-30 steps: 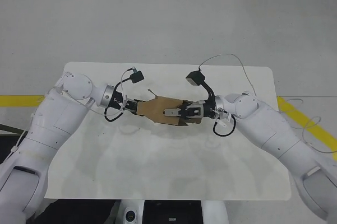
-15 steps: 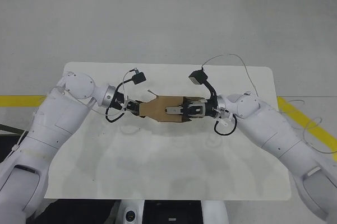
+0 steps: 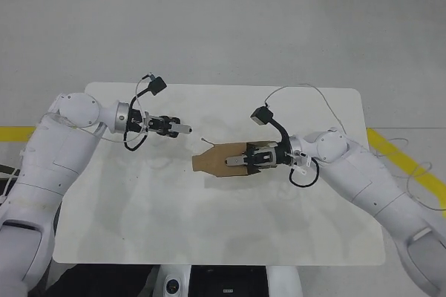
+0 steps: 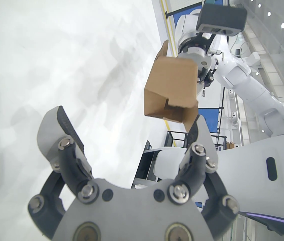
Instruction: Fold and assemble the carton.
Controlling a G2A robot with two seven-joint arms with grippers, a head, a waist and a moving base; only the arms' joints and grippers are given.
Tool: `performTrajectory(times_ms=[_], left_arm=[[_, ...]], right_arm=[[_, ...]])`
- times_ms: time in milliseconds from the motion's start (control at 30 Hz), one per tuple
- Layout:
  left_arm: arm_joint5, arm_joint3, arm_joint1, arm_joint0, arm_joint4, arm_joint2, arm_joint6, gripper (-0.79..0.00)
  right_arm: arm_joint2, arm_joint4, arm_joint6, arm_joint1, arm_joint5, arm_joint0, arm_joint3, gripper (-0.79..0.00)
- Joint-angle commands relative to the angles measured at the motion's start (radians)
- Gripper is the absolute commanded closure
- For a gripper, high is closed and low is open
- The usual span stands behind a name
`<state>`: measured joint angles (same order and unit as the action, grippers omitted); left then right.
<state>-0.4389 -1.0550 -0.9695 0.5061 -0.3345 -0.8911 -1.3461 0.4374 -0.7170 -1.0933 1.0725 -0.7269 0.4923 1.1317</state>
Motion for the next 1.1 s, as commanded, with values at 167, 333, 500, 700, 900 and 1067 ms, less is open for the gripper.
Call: performTrajectory(times_ms=[167,333,500,700,900,1067], left_arm=[[0.014,-0.044,-0.009,0.005,0.009,0.028,-0.030,-0.785],[0.014,-0.036,-0.019,0.005,0.002,0.046,-0.032,-0.785],[0.015,-0.046,-0.024,0.005,0.003,0.055,-0.050,-0.785],[0.020,-0.053,-0.027,0.012,0.005,0.065,-0.055,-0.785],[0.021,-0.048,-0.031,0.006,0.004,0.067,-0.056,-0.785],[0.022,-0.044,-0.031,0.002,0.007,0.065,-0.058,-0.785]], right_arm=[[-0.012,-0.011,-0.007,0.017,0.007,-0.004,0.005,0.000],[-0.007,-0.010,0.001,0.024,-0.001,-0.012,-0.003,0.000],[0.011,-0.020,0.026,0.024,-0.026,-0.011,-0.017,0.000],[0.017,-0.007,0.047,0.030,-0.047,-0.016,-0.010,0.000],[-0.001,-0.003,0.051,0.048,-0.051,-0.023,0.001,0.000],[-0.010,-0.006,0.053,0.060,-0.053,-0.029,-0.014,0.000]])
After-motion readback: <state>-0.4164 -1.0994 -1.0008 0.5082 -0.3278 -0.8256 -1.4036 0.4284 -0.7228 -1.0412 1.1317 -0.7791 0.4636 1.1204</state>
